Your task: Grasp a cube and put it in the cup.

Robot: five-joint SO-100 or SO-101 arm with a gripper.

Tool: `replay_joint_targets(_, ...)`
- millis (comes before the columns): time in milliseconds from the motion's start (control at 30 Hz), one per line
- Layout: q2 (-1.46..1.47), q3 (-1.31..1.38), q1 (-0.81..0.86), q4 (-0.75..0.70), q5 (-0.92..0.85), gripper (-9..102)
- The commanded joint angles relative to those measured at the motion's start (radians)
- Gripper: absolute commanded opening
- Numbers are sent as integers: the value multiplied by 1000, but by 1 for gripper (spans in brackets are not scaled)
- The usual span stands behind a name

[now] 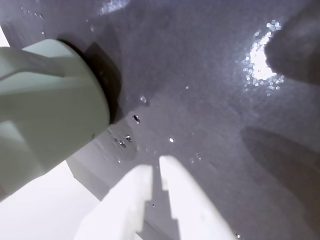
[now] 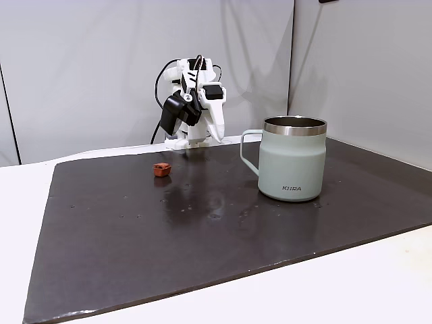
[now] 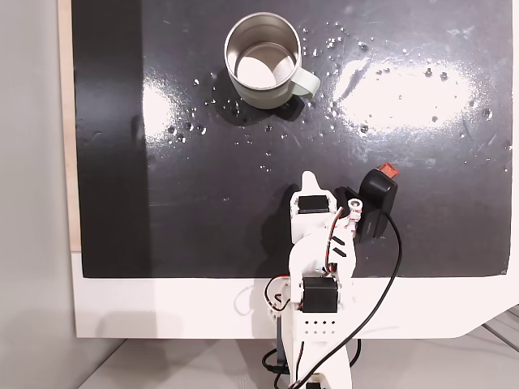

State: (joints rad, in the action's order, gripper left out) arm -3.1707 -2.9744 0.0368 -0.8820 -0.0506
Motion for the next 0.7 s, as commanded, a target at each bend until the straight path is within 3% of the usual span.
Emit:
replay_joint_targets(0, -8, 5, 8, 41, 23, 0)
replay_joint_targets(667, -8, 5, 14, 41, 18, 0)
